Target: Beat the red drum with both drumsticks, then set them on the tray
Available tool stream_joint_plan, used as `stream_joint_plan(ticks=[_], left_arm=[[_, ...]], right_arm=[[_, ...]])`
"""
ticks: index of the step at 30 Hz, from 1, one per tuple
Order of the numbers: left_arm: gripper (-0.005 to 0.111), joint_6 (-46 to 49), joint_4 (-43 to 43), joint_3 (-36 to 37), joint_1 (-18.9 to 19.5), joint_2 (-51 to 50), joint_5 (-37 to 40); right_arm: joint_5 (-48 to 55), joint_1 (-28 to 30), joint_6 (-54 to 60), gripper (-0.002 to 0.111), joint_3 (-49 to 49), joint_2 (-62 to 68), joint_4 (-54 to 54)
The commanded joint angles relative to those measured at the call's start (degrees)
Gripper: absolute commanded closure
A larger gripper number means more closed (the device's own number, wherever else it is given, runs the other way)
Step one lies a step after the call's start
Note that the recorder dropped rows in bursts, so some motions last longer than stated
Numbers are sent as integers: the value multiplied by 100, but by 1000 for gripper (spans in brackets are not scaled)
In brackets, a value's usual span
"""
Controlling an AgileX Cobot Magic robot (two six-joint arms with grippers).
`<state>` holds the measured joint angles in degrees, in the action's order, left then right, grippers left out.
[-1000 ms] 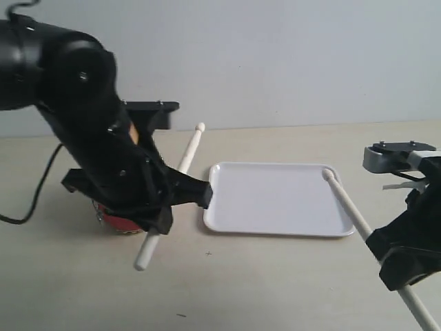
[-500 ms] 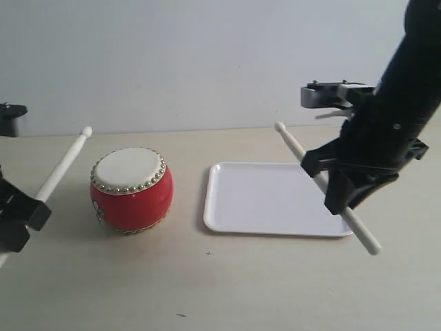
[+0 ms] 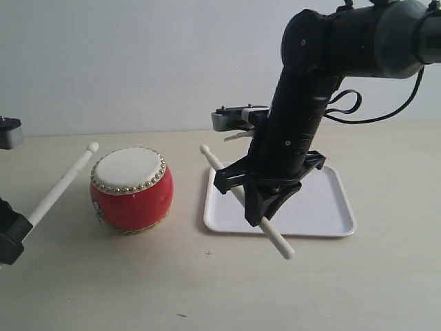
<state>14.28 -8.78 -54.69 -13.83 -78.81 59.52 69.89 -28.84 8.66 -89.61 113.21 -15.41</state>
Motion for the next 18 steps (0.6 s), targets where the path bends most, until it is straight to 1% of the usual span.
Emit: stream_joint_plan(ticks=[1,7,9,12,16,18], left_arm=[[107,113,119,5,16,-295,70],[107,73,119,5,32,-386,-132],[107,73,119,5,126,-386,-172],[107,73,104,5,333,-386,-187],[107,73,-115,15,636,-374,-275],[107,146,-244,15,691,-374,-275]], right_arm=[[7,-12,140,108,-282,251,-16],[7,-12,173,108,-906,307,139],[7,-69,173,108,-994,307,128],[7,-303,161,108,-994,307,154],[7,-656,161,108,-994,354,289],[7,-787,119,108,-1006,471,297]])
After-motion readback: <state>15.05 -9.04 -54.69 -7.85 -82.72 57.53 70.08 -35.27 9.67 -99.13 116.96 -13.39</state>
